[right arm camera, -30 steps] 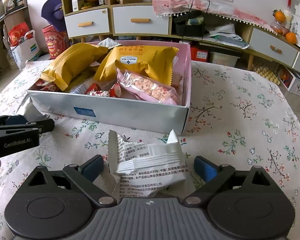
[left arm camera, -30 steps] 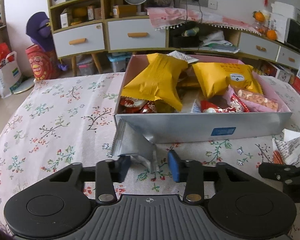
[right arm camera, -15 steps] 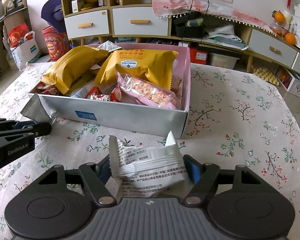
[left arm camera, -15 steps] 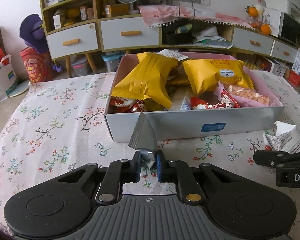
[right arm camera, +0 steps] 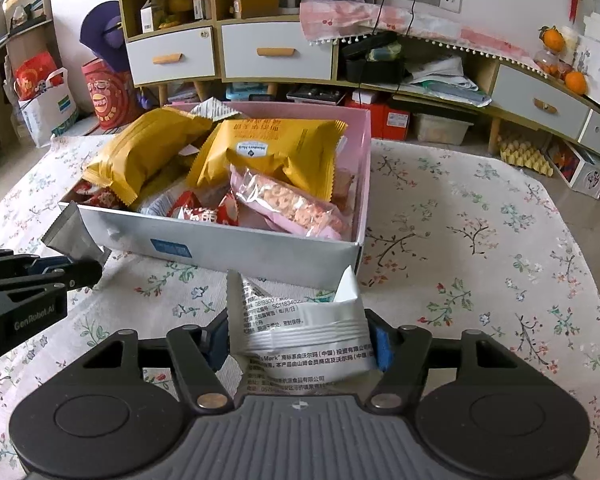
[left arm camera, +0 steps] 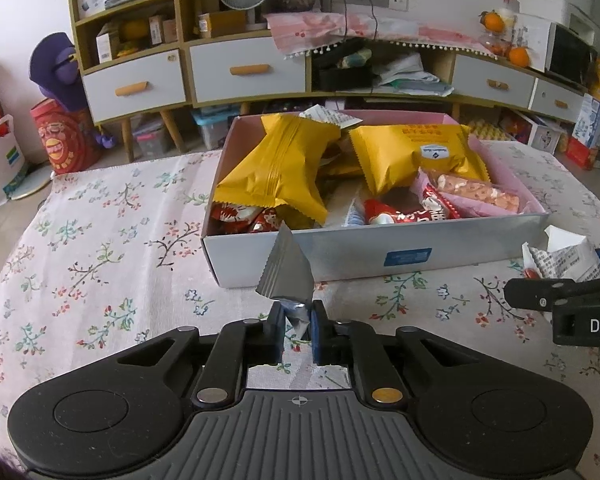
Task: Organize snacks
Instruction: 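Carry the silver and white pouches into the pink box and release both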
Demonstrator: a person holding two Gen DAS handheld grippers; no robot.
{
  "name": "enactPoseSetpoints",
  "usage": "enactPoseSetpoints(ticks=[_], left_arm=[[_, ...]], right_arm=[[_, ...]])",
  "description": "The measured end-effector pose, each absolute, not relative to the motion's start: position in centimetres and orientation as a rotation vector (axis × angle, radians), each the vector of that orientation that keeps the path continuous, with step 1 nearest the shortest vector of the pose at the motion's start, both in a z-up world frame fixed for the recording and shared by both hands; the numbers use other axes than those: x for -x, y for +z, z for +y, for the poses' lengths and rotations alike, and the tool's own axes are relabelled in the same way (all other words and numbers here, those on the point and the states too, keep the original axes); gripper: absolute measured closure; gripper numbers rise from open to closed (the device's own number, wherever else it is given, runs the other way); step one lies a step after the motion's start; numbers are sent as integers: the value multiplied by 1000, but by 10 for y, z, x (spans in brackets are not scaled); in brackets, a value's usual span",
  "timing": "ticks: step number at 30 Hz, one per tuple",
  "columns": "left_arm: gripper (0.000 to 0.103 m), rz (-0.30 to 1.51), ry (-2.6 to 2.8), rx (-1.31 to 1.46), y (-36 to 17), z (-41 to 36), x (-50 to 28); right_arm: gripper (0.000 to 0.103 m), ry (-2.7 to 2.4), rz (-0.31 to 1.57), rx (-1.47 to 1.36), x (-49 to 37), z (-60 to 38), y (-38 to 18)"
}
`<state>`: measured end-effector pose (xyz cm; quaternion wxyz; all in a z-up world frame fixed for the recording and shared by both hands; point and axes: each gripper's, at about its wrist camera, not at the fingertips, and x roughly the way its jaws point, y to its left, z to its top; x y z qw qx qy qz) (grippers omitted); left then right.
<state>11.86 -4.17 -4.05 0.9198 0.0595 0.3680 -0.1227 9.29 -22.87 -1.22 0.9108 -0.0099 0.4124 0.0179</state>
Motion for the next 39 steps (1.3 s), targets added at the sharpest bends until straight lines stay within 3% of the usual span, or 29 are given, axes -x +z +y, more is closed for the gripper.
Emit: enactPoseSetpoints(ticks=[28, 39], left_arm=[[94, 665, -379, -207, 15, -59, -110], [94, 676, -445, -214, 8, -72, -157]], right_arm=[[59, 143, 721, 135, -90, -211, 45], [59, 121, 727, -76, -143, -227, 50]])
